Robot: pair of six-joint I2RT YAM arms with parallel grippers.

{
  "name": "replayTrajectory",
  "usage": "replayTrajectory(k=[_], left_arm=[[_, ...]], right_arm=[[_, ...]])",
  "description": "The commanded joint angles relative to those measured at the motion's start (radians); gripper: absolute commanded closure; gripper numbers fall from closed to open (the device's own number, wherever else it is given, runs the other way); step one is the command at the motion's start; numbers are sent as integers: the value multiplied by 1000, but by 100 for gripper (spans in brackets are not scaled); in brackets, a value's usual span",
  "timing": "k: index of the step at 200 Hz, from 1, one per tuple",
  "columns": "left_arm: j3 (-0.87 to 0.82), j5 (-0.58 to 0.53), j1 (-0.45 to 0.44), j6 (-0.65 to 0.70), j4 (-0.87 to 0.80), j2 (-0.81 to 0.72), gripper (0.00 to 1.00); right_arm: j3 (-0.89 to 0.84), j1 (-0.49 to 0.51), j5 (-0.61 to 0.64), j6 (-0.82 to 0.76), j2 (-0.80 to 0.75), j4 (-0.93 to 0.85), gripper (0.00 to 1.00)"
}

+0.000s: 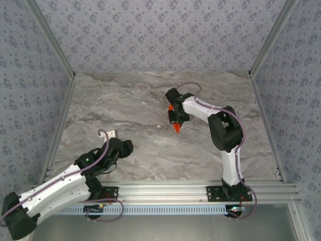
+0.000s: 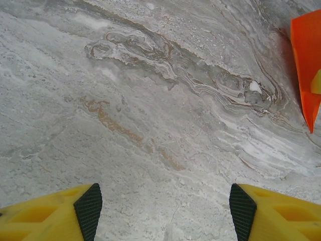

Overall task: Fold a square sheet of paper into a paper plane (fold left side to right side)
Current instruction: Place the paper plane at the center of the table.

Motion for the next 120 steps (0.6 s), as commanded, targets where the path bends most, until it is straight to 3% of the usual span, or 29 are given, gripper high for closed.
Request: replayTrajectory(k=[1,88,120], left_arm=[[37,7,3,13,25,3,29],[44,12,3,16,33,23,29],[45,42,19,20,58,25,23]], right_arm=[[27,-9,-7,18,29,-7,87],[56,-4,-17,-2,28,-19,67],[68,1,3,-18,-15,-45,59]])
